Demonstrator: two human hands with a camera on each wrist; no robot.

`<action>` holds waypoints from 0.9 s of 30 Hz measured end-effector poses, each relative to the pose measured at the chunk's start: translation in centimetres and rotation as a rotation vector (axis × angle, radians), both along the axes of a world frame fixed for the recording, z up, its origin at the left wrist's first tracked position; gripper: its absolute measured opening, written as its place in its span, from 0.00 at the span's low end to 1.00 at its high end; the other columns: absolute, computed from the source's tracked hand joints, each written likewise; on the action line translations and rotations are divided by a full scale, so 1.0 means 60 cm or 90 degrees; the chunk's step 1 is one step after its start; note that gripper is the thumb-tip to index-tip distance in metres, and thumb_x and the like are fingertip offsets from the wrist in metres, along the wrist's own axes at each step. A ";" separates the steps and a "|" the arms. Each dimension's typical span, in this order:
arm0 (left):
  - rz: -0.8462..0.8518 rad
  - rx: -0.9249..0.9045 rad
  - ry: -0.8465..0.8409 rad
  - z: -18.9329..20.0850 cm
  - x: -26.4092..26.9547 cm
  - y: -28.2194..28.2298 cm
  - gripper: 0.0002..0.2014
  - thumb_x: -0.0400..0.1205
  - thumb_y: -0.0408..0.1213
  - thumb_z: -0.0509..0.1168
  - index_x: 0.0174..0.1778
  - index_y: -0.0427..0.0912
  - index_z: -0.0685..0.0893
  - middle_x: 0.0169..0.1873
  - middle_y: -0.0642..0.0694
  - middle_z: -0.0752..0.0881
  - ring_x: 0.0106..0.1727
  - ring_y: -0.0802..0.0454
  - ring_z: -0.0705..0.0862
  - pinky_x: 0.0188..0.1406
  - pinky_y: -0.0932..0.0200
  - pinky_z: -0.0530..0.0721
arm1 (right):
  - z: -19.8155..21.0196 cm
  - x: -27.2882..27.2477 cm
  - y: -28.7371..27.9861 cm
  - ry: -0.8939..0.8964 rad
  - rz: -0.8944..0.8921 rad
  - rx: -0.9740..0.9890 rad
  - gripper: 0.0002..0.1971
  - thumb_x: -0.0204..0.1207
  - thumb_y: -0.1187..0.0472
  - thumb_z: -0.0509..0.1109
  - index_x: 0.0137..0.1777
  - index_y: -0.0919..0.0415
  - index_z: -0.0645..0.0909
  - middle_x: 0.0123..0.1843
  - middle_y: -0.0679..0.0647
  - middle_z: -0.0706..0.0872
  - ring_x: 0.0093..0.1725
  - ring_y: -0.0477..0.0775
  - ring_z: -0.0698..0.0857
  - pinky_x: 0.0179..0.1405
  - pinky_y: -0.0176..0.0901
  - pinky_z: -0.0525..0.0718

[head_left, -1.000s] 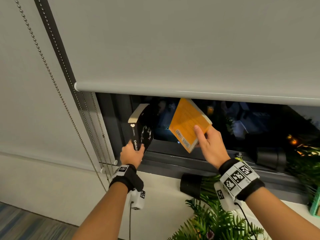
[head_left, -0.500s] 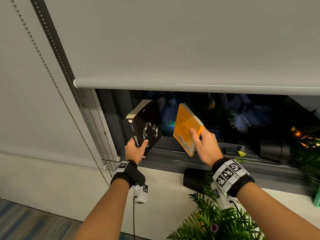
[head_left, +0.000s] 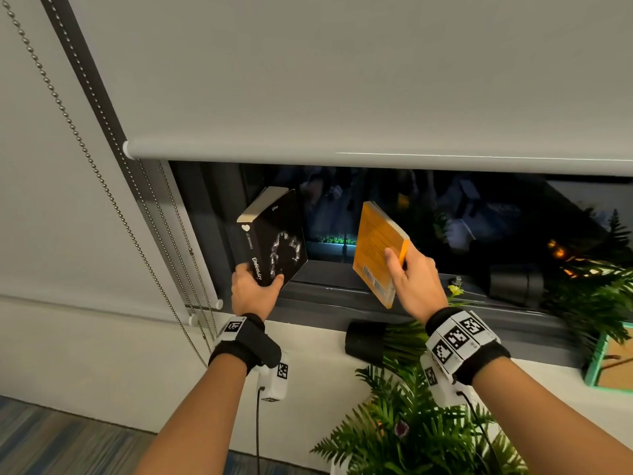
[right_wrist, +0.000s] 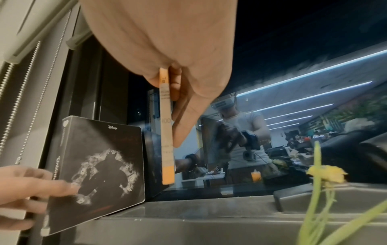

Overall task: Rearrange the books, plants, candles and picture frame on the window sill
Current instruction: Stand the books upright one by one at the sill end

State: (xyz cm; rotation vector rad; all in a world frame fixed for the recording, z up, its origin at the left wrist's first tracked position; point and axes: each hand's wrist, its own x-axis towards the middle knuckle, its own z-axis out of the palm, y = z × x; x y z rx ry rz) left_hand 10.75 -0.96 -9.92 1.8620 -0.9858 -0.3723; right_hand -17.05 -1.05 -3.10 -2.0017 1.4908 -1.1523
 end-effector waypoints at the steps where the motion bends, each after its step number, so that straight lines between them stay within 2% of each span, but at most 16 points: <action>1: 0.006 0.007 -0.004 0.000 -0.003 0.007 0.33 0.68 0.44 0.79 0.66 0.40 0.74 0.61 0.39 0.80 0.60 0.41 0.83 0.59 0.43 0.84 | 0.001 -0.007 0.005 0.002 -0.003 -0.004 0.17 0.83 0.44 0.54 0.59 0.56 0.75 0.44 0.51 0.86 0.43 0.52 0.87 0.44 0.53 0.88; 4: 0.018 0.045 -0.017 0.005 -0.020 0.042 0.34 0.70 0.34 0.77 0.70 0.34 0.70 0.65 0.34 0.74 0.60 0.36 0.80 0.60 0.46 0.80 | 0.001 -0.033 0.026 -0.008 -0.007 -0.015 0.18 0.83 0.43 0.54 0.62 0.54 0.75 0.49 0.53 0.87 0.45 0.52 0.87 0.47 0.57 0.88; 6: 0.021 0.048 -0.026 0.006 -0.030 0.065 0.29 0.71 0.31 0.74 0.68 0.33 0.72 0.63 0.32 0.76 0.60 0.35 0.80 0.60 0.48 0.80 | 0.004 -0.054 0.045 -0.023 -0.008 -0.027 0.17 0.84 0.45 0.55 0.63 0.54 0.75 0.48 0.54 0.88 0.45 0.53 0.87 0.48 0.59 0.88; 8: -0.004 0.025 -0.042 0.006 -0.044 0.083 0.20 0.71 0.30 0.72 0.59 0.33 0.79 0.56 0.33 0.82 0.57 0.36 0.83 0.58 0.49 0.82 | 0.012 -0.078 0.070 -0.032 -0.014 -0.052 0.15 0.84 0.47 0.57 0.62 0.53 0.76 0.45 0.57 0.88 0.42 0.55 0.86 0.46 0.61 0.87; 11: -0.088 0.021 -0.070 0.017 -0.092 0.115 0.07 0.73 0.28 0.68 0.46 0.38 0.84 0.45 0.40 0.87 0.49 0.43 0.87 0.55 0.53 0.85 | 0.016 -0.120 0.114 -0.027 -0.031 -0.068 0.15 0.83 0.50 0.58 0.66 0.52 0.75 0.42 0.52 0.87 0.40 0.51 0.85 0.45 0.54 0.86; 14: -0.194 0.013 -0.098 0.029 -0.169 0.154 0.07 0.75 0.26 0.66 0.40 0.43 0.83 0.39 0.46 0.86 0.44 0.49 0.86 0.54 0.54 0.85 | -0.001 -0.169 0.163 -0.016 -0.050 -0.072 0.17 0.83 0.49 0.58 0.70 0.49 0.72 0.41 0.50 0.86 0.40 0.51 0.85 0.45 0.52 0.85; 16: -0.261 -0.007 -0.118 0.030 -0.224 0.186 0.07 0.75 0.26 0.66 0.39 0.44 0.83 0.39 0.46 0.87 0.40 0.50 0.86 0.48 0.57 0.85 | -0.019 -0.204 0.196 -0.012 -0.066 -0.071 0.17 0.83 0.49 0.58 0.69 0.50 0.72 0.41 0.48 0.85 0.40 0.52 0.85 0.45 0.53 0.85; 20: -0.415 -0.014 -0.179 0.024 -0.329 0.257 0.06 0.77 0.30 0.65 0.41 0.46 0.82 0.39 0.49 0.86 0.34 0.55 0.84 0.37 0.64 0.81 | -0.057 -0.271 0.257 -0.036 -0.101 -0.061 0.13 0.84 0.51 0.59 0.64 0.55 0.74 0.37 0.42 0.81 0.37 0.47 0.83 0.44 0.51 0.86; 24: -0.529 -0.018 -0.222 0.011 -0.424 0.316 0.04 0.78 0.31 0.65 0.43 0.44 0.82 0.39 0.51 0.83 0.33 0.54 0.83 0.35 0.58 0.83 | -0.091 -0.325 0.306 -0.064 -0.143 -0.074 0.12 0.84 0.54 0.60 0.60 0.60 0.73 0.44 0.50 0.84 0.40 0.53 0.84 0.43 0.49 0.86; 27: -0.604 0.002 -0.223 -0.012 -0.483 0.353 0.05 0.79 0.29 0.63 0.46 0.42 0.81 0.39 0.51 0.83 0.29 0.58 0.79 0.29 0.64 0.79 | -0.112 -0.356 0.334 -0.059 -0.205 -0.089 0.12 0.84 0.53 0.59 0.57 0.62 0.73 0.45 0.49 0.82 0.40 0.51 0.82 0.42 0.47 0.83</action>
